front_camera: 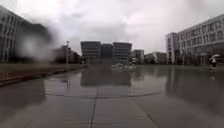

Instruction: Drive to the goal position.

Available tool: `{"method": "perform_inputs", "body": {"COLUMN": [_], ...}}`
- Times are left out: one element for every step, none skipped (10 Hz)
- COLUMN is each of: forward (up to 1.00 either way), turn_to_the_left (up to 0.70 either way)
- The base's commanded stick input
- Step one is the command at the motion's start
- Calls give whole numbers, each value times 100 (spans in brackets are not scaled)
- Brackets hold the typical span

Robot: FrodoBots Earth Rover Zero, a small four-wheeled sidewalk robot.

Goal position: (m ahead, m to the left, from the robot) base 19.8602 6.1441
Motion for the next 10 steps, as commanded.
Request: {"method": "perform_inputs", "body": {"forward": [70, 70, 70, 70, 70, 70, 70, 70, 70, 70], "turn_to_the_left": [0, 0, 0, 0, 0, 0, 0, 0, 0, 0]}}
